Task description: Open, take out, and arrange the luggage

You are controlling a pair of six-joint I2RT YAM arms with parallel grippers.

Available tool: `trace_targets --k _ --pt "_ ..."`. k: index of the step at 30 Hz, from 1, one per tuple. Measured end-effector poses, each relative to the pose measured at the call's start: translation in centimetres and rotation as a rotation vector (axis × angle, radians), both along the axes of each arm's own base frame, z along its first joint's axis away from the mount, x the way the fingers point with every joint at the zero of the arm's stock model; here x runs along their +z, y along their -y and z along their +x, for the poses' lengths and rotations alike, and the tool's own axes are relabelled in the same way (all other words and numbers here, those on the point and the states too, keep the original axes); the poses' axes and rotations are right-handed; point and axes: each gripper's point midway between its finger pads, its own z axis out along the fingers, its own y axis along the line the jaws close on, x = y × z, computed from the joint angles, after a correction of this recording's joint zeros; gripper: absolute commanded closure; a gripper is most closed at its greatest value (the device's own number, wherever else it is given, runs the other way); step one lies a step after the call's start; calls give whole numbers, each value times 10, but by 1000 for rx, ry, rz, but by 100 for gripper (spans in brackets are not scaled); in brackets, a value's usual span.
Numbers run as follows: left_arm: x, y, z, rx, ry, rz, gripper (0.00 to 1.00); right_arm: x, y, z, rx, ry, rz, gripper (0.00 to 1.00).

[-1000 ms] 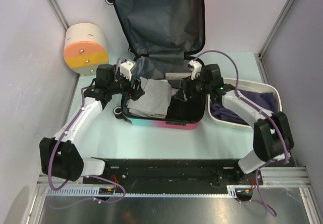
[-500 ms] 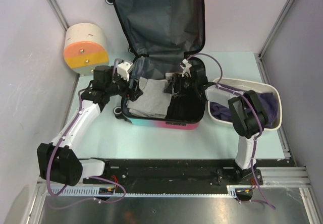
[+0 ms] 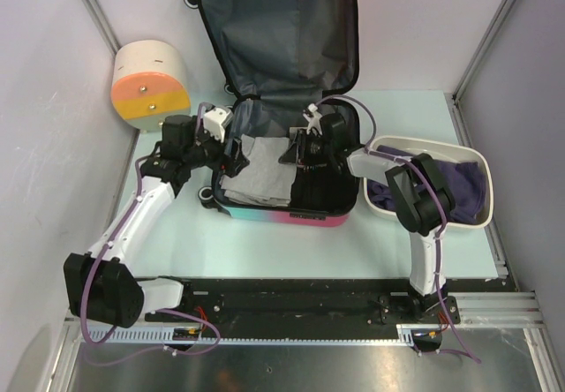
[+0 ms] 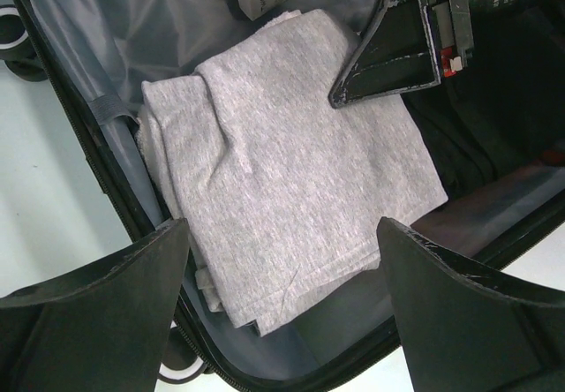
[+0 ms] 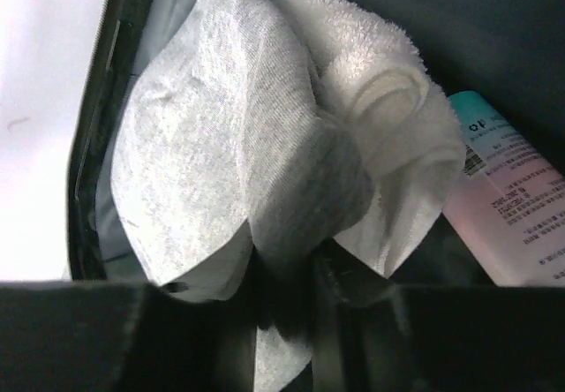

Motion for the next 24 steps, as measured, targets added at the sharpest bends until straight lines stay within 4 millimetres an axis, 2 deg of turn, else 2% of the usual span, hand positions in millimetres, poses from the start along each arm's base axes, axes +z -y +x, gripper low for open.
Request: trace_targets --k 2,3,8,18,24 --pt "2 -1 -1 2 6 -1 9 3 -1 2 3 7 0 99" --pt "3 -1 -1 3 10 -2 9 6 -2 2 4 9 0 100" --pt "6 -2 -2 1 21 0 9 16 1 -2 8 14 -20 100" --pt "2 -3 -4 -3 15 6 10 81 13 -22 45 139 -57 100" --pt "-1 -2 -3 -10 8 6 10 83 19 -18 37 162 -105 100"
